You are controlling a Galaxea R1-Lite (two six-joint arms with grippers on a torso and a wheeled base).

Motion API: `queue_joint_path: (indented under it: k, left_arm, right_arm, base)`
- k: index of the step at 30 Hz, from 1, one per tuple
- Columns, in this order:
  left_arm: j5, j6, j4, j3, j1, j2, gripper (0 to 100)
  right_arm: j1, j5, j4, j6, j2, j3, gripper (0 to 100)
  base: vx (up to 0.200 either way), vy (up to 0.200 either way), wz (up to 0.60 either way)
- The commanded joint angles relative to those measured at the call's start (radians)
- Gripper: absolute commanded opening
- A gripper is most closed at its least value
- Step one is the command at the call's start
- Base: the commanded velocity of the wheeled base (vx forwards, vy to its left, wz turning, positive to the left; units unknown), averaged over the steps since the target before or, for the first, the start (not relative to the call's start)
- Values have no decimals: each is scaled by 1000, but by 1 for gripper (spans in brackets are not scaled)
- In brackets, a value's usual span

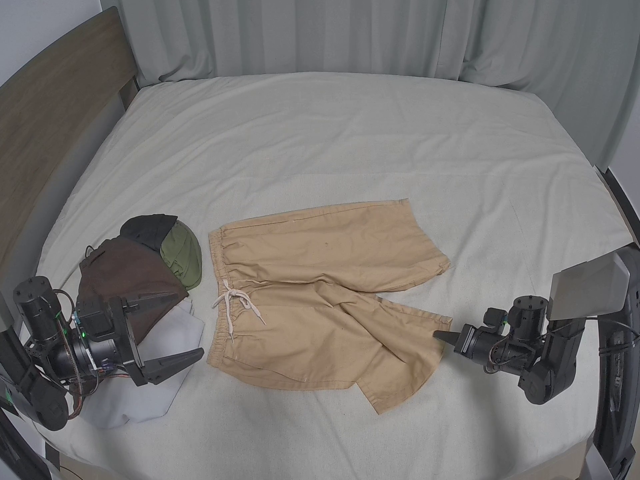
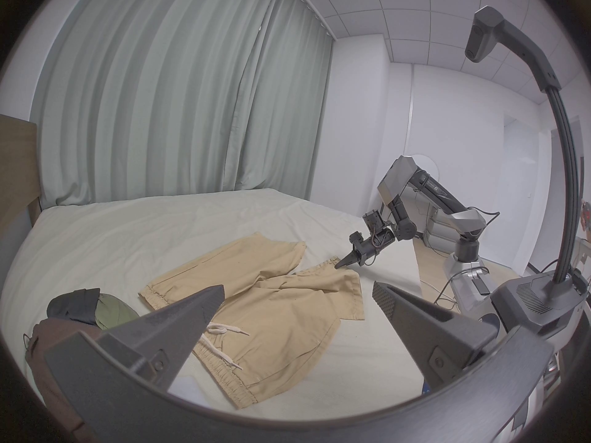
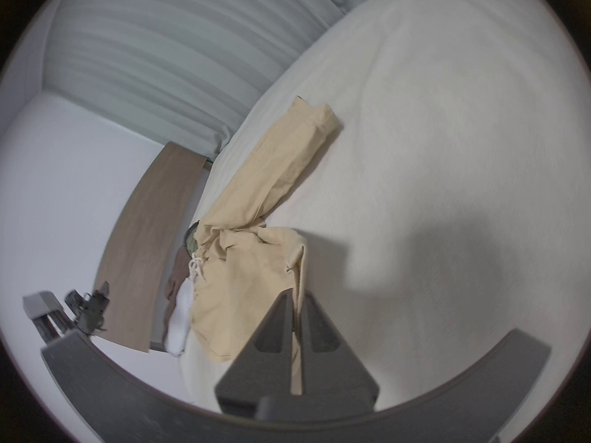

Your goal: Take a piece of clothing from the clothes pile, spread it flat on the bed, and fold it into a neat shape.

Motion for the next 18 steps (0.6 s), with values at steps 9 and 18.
queue_joint_path:
  k: [9,18]
  left_arm:
    - [1,-1,0,4,-4,2,100]
    - [0,-1,0,6,-5,3,100]
  right_arm:
    - [-12,-80,-5,-186,39,-87,0]
    - [-22,-84,-6,-191,36,-144,0]
  base:
    - [0,0,0]
    - [0,0,0]
